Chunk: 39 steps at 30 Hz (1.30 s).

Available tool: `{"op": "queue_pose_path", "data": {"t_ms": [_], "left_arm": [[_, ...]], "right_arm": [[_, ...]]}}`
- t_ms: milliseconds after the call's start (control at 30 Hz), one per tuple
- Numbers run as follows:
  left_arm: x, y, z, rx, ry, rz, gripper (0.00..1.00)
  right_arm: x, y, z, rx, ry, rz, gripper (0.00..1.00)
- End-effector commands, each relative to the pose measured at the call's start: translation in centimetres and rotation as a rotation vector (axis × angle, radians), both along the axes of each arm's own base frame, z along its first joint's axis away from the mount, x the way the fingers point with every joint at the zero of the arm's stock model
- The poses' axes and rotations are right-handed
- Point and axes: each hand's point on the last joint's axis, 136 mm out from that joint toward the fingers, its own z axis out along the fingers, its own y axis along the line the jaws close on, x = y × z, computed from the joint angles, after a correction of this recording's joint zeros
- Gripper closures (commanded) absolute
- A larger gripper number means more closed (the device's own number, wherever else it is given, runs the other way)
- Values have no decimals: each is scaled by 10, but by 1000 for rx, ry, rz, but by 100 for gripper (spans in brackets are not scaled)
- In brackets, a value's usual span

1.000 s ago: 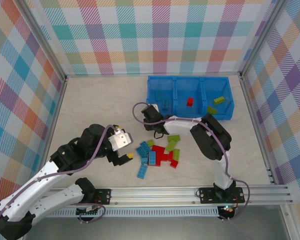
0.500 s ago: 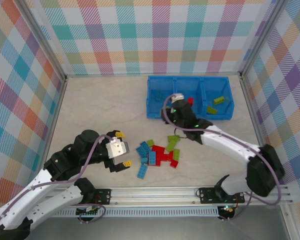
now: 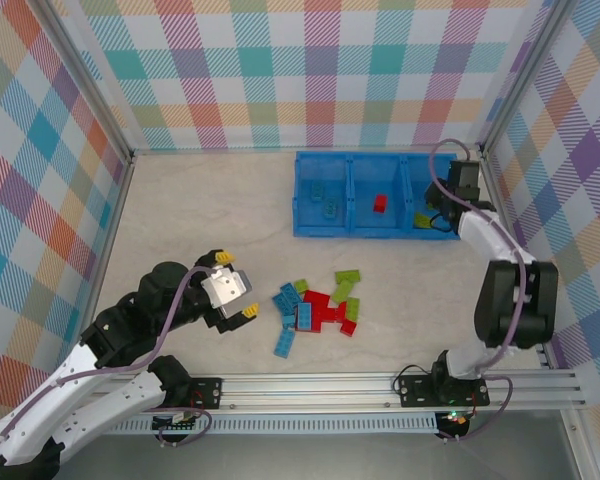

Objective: Sort the legos into containers by color

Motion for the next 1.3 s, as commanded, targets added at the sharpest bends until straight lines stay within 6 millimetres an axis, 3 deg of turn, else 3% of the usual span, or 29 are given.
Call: {"op": "queue_pose_path", "data": {"t_ms": [0, 100, 167, 367, 467, 633, 800, 933, 1100, 1267], "left_arm": [[10, 2, 4, -28, -21, 62, 0], [13, 2, 3, -26, -17, 77, 0], [15, 2, 1, -20, -9, 87, 0], [23, 3, -1, -28, 7, 133, 0], [32, 3, 5, -91, 33, 201, 0], [55, 9, 30, -314, 129, 422, 0], [63, -10, 26, -330, 232, 425, 0], [46, -30, 8, -167, 278, 233, 0], [12, -50, 1, -102, 296, -33, 0], [16, -43, -13, -39, 239, -27, 0]], "right_arm": [[14, 3, -6, 91, 44, 15, 67], [20, 5, -7, 106, 63, 20, 52], [19, 5, 0, 115, 44, 13, 47], [-2, 16, 36, 162, -36, 40, 43], [-25, 48, 53, 251, -86, 145, 43], [-91, 147, 60, 240, -53, 495, 40], [-175, 209, 23, 112, 161, 707, 40], [-230, 219, -23, -38, 365, 690, 39], [-267, 229, -60, -128, 483, 626, 41], [-272, 232, -87, -245, 549, 580, 52]]}}
